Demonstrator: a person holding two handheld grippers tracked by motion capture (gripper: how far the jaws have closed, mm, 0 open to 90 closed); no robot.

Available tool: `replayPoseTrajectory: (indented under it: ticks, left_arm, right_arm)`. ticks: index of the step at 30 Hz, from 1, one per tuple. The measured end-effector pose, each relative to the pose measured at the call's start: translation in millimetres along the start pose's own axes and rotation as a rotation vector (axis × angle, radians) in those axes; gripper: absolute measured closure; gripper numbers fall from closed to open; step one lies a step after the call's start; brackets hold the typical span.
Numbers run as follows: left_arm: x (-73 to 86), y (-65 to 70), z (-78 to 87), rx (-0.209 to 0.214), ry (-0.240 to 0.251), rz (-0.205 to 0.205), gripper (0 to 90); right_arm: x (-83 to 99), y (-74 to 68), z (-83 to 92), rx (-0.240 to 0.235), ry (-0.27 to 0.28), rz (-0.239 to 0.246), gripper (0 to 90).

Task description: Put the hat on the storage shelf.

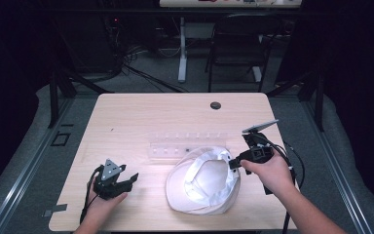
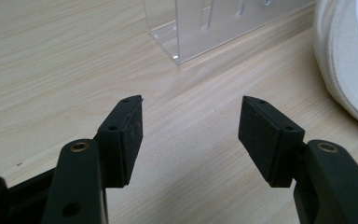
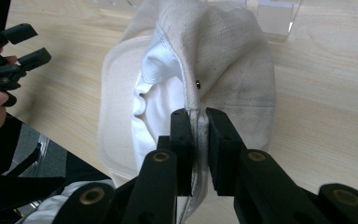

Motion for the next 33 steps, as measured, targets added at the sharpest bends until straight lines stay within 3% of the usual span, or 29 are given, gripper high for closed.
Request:
replayPoseTrajectory:
  ticks: [12,29,33]
  left_arm:
    - [0.0,1.4,-0.2,0.002,-0.001,-0.002,40.7]
    - [0.1,0.8,-0.4,0.001,-0.003,0.002,40.6]
    - [0.0,1.2,-0.6,-0.002,-0.004,0.002,41.4]
  right_arm:
    - [-6.4,-7.5,22.2,-0.034,0.014,-0.016,82.1]
    - [-14.0,-19.1,43.1,-0.205,0.039,-0.042,82.3]
    - [-16.0,-23.3,47.9,-0.224,0.05,-0.037,82.3]
Point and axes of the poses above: each handheld gripper's, and its own axes: z roughly backward along the jaws, x roughly out of its underside, y roughly to its right, the point moved 2 cm from there along -z, roughly forward along the jaws, and after that the axes turned 1 degree about y, right-handed, at the moved point
